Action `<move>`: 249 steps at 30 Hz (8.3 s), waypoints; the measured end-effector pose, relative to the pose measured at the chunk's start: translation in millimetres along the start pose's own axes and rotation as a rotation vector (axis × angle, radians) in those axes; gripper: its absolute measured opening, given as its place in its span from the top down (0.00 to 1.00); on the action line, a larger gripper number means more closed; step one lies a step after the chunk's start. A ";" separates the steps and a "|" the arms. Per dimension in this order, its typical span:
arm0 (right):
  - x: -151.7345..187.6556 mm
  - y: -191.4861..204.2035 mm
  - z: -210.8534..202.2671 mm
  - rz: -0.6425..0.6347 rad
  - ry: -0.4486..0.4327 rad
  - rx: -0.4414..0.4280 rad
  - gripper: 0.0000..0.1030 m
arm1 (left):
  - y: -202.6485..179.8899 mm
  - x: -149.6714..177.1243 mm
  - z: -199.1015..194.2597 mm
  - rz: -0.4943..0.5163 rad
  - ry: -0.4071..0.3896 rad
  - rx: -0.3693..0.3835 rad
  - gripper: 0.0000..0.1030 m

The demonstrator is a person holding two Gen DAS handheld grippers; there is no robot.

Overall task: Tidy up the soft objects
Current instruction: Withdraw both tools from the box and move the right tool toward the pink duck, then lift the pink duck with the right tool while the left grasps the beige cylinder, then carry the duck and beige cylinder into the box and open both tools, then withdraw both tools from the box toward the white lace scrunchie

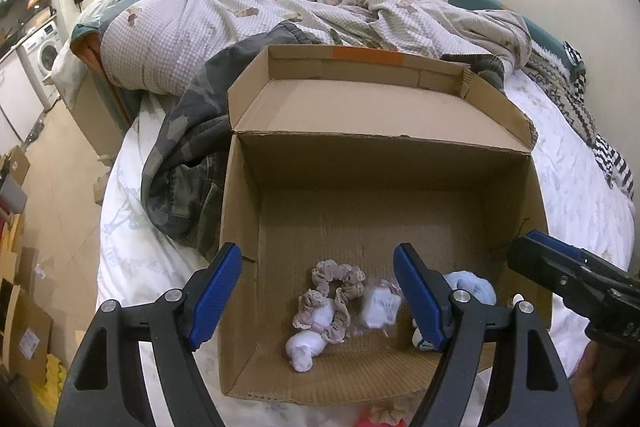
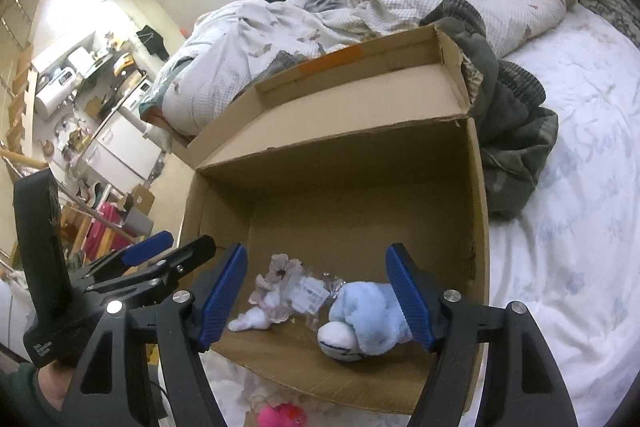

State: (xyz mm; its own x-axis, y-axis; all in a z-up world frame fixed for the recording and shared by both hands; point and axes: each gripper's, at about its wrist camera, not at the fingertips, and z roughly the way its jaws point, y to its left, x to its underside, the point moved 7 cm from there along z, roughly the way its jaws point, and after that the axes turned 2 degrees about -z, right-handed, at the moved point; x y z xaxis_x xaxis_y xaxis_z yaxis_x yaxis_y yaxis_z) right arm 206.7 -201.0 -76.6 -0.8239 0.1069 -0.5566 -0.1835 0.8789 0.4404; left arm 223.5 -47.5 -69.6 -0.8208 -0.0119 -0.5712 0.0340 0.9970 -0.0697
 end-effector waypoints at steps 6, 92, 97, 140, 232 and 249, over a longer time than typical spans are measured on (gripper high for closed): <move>-0.5 -2.5 -0.7 0.016 0.001 0.014 0.26 | 0.9 1.6 -6.9 0.012 -0.012 -0.009 0.26; 149.7 13.2 11.4 0.112 0.455 0.000 0.53 | 5.7 197.3 13.6 -0.221 0.616 0.059 0.55; 145.9 8.5 7.4 0.125 0.443 0.004 0.53 | -6.2 204.1 23.4 -0.189 0.638 0.087 0.87; 20.7 28.8 -17.0 -0.027 0.045 -0.055 0.53 | 16.6 7.8 -31.3 -0.011 0.058 0.007 0.91; 45.0 7.9 -10.0 0.055 0.118 0.052 0.27 | 16.0 66.7 -48.6 0.019 0.115 -0.047 0.35; 84.6 -3.3 -25.3 0.066 0.195 0.091 0.27 | -31.1 220.3 -10.0 0.032 0.573 0.051 0.35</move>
State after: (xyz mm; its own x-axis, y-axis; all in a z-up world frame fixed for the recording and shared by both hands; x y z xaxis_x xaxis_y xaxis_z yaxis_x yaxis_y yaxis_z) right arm 124.1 -206.6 -107.3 -0.9222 0.0811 -0.3781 -0.0842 0.9123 0.4009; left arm 35.9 -80.4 -185.1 -0.9963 0.0763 -0.0403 0.0802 0.9910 -0.1072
